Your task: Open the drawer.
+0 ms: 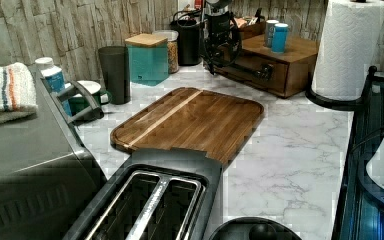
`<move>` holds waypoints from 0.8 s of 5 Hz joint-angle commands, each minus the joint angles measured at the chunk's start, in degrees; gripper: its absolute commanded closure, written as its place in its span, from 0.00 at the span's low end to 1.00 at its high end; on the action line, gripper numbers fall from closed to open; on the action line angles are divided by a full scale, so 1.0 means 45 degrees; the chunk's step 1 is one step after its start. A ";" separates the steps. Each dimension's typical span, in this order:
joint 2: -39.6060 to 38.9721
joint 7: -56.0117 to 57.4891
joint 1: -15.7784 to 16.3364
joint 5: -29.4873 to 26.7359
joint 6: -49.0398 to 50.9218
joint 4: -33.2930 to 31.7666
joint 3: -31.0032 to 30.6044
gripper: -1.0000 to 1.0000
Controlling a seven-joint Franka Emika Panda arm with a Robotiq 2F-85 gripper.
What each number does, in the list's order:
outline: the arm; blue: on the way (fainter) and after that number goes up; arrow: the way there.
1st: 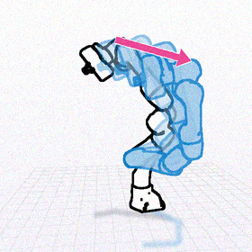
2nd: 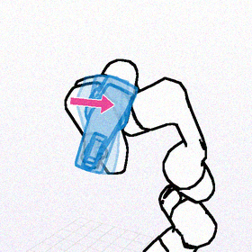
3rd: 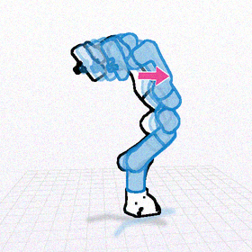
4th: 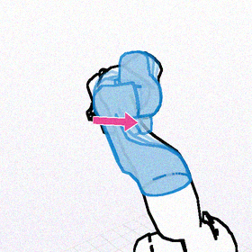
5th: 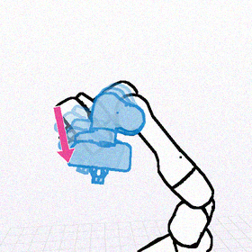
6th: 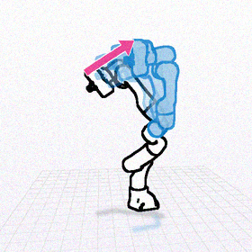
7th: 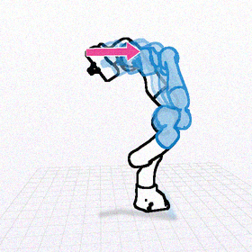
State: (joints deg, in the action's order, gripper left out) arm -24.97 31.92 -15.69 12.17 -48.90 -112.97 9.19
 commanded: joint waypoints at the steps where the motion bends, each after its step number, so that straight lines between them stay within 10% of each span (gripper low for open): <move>1: -0.0738 -0.0010 -0.0316 -0.0747 0.0280 0.0520 -0.0310 0.00; 4: 0.0500 -0.1813 0.1325 -0.0929 0.0859 0.0648 -0.1168 0.00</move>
State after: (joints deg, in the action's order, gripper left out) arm -28.42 28.87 -15.28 10.30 -45.10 -113.42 8.97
